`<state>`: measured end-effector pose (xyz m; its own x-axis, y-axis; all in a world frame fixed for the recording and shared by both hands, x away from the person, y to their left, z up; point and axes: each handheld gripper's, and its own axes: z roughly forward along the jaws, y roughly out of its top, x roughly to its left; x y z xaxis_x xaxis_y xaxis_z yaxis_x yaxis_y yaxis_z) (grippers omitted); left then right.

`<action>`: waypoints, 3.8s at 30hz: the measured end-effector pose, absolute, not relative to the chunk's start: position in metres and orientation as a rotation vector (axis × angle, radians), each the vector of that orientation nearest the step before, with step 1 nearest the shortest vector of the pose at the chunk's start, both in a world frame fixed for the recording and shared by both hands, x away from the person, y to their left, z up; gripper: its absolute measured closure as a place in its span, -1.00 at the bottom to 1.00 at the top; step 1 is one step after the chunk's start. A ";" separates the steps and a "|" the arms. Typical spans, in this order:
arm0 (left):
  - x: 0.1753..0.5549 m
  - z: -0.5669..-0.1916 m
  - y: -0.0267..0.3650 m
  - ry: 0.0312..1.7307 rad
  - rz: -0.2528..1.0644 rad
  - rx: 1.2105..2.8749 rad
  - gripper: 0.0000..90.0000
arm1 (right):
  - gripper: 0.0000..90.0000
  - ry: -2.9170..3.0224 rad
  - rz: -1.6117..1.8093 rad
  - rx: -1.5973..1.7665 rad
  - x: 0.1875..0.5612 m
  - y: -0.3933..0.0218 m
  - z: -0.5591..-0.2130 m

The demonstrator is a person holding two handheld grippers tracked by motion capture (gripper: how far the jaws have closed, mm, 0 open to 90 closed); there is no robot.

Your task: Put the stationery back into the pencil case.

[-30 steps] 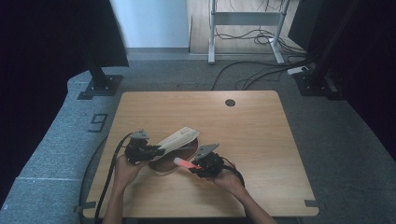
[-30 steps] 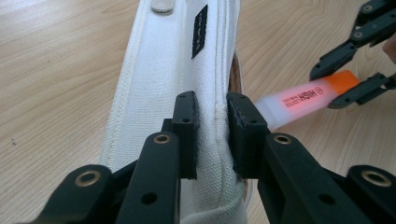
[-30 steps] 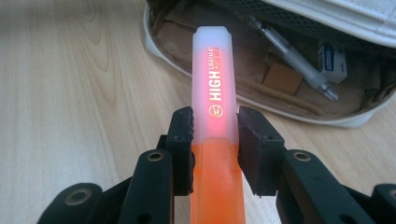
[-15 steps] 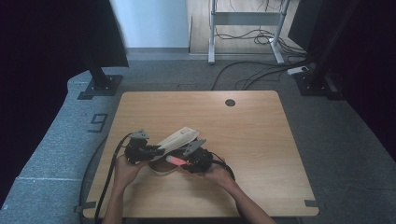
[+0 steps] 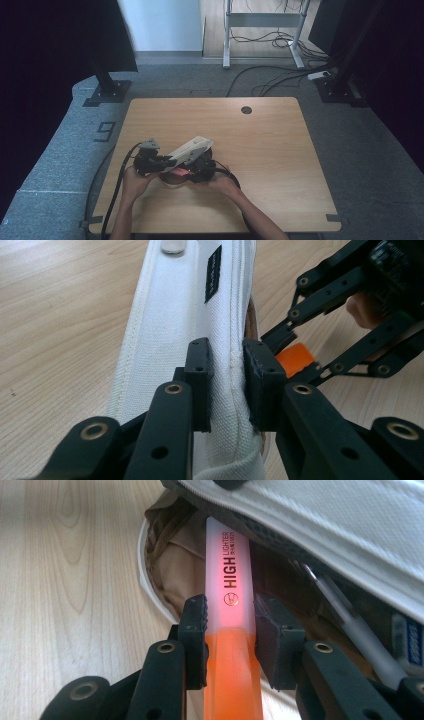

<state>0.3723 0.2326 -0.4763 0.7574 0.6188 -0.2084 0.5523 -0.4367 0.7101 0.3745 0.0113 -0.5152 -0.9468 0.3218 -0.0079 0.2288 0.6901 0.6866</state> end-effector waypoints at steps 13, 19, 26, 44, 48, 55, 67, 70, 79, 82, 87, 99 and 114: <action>0.372 -0.476 0.233 0.872 0.097 2.140 0.65 | 0.45 2.779 1.092 0.435 0.383 0.033 -0.524; 0.372 -0.477 0.233 0.875 0.095 2.141 0.65 | 0.30 2.778 1.070 0.447 0.386 0.034 -0.527; 0.372 -0.477 0.233 0.873 0.091 2.143 0.65 | 0.18 2.758 1.064 0.478 0.386 0.018 -0.526; 0.372 -0.479 0.231 0.872 0.084 2.150 0.63 | 0.60 2.683 1.047 0.569 0.390 -0.018 -0.526; 0.372 -0.480 0.229 0.872 0.081 2.158 0.61 | 0.68 2.681 1.059 0.556 0.390 -0.012 -0.529; 0.369 -0.484 0.225 0.870 0.064 2.171 0.55 | 0.67 2.673 1.074 0.565 0.391 -0.010 -0.530; 0.363 -0.499 0.220 0.870 0.009 2.157 0.30 | 0.33 2.714 1.124 0.600 0.381 -0.042 -0.522; 0.362 -0.500 0.220 0.867 0.005 2.153 0.26 | 0.28 2.710 1.144 0.617 0.378 -0.051 -0.521; 0.357 -0.506 0.213 0.842 0.040 2.182 0.05 | 0.12 2.692 1.164 0.658 0.375 -0.068 -0.520; 0.355 -0.507 0.211 0.832 0.061 2.186 -0.02 | 0.05 2.684 1.166 0.667 0.373 -0.074 -0.520; 0.355 -0.509 0.209 0.811 0.046 2.169 -0.29 | -0.04 2.672 1.156 0.692 0.372 -0.082 -0.520; 0.345 -0.493 0.214 0.777 0.065 2.136 -0.65 | -0.35 2.595 1.185 0.761 0.369 -0.106 -0.510; 0.331 -0.482 0.226 0.787 0.216 2.203 -0.86 | -0.60 2.524 1.174 0.816 0.358 -0.136 -0.495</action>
<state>0.3307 0.2256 -0.4815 0.7943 0.6006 -0.0917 0.4694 -0.5108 0.7203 0.3580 -0.1363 -0.4947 -0.8149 0.5794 0.0167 0.3861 0.5211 0.7612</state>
